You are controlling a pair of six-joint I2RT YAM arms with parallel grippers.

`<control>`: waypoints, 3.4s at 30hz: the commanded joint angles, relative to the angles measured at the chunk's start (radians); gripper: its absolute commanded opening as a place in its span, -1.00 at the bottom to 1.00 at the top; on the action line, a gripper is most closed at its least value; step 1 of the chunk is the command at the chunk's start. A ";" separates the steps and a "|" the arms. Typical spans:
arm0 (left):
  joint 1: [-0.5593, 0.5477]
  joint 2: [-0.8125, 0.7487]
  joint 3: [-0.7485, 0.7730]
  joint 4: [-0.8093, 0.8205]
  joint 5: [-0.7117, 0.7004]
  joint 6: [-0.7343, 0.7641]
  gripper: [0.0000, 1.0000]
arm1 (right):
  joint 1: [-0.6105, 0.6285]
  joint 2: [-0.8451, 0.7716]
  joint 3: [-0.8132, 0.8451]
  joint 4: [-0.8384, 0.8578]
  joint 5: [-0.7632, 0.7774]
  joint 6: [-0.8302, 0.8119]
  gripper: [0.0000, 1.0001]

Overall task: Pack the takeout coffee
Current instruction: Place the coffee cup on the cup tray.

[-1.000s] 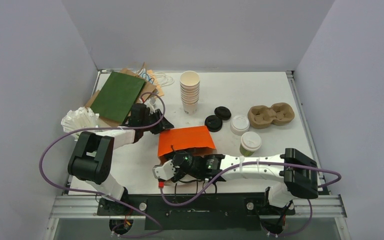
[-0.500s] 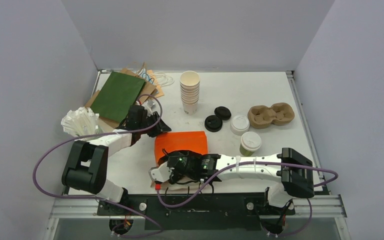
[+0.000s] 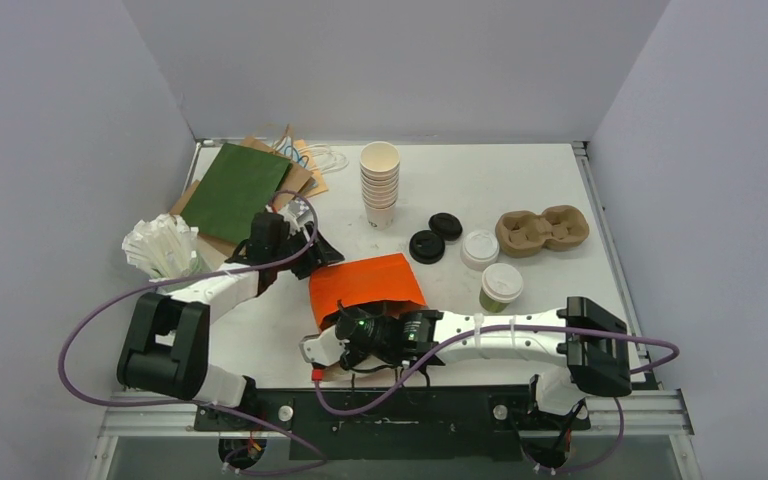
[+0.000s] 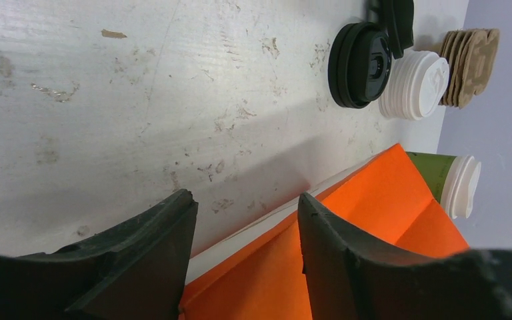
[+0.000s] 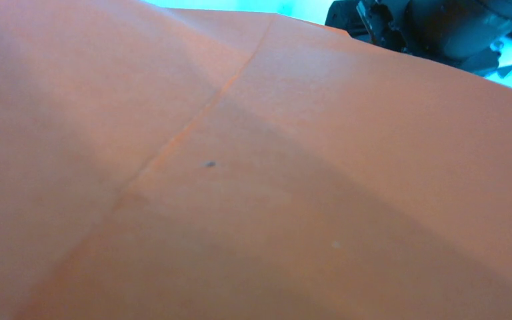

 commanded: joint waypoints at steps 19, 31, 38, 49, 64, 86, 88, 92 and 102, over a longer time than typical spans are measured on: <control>0.112 -0.173 -0.185 0.163 0.075 -0.043 0.27 | 0.024 -0.040 0.022 -0.058 0.166 0.091 -0.43; 0.049 -0.038 -0.209 0.378 0.037 -0.120 0.28 | 0.043 -0.015 0.026 -0.071 0.220 0.092 -0.43; 0.047 0.046 -0.197 0.438 0.052 -0.144 0.28 | 0.040 0.003 0.006 -0.026 0.224 0.066 -0.43; 0.034 -0.043 -0.223 0.375 0.061 -0.183 0.06 | 0.037 0.066 0.045 -0.064 0.254 0.046 -0.43; 0.007 -0.084 -0.251 0.335 0.093 -0.245 -0.02 | -0.007 0.126 0.066 -0.054 0.240 0.012 -0.45; -0.018 -0.150 -0.306 0.329 0.134 -0.382 -0.04 | -0.101 0.193 0.047 0.054 0.175 -0.038 -0.43; -0.018 -0.151 -0.309 0.331 0.136 -0.384 -0.04 | -0.104 0.198 0.048 0.054 0.172 -0.040 -0.43; -0.018 -0.148 -0.308 0.333 0.141 -0.385 -0.04 | -0.105 0.188 0.057 0.048 0.167 -0.037 -0.43; -0.017 -0.158 -0.282 0.310 0.164 -0.380 0.03 | -0.127 0.109 0.145 -0.085 0.034 0.005 -0.41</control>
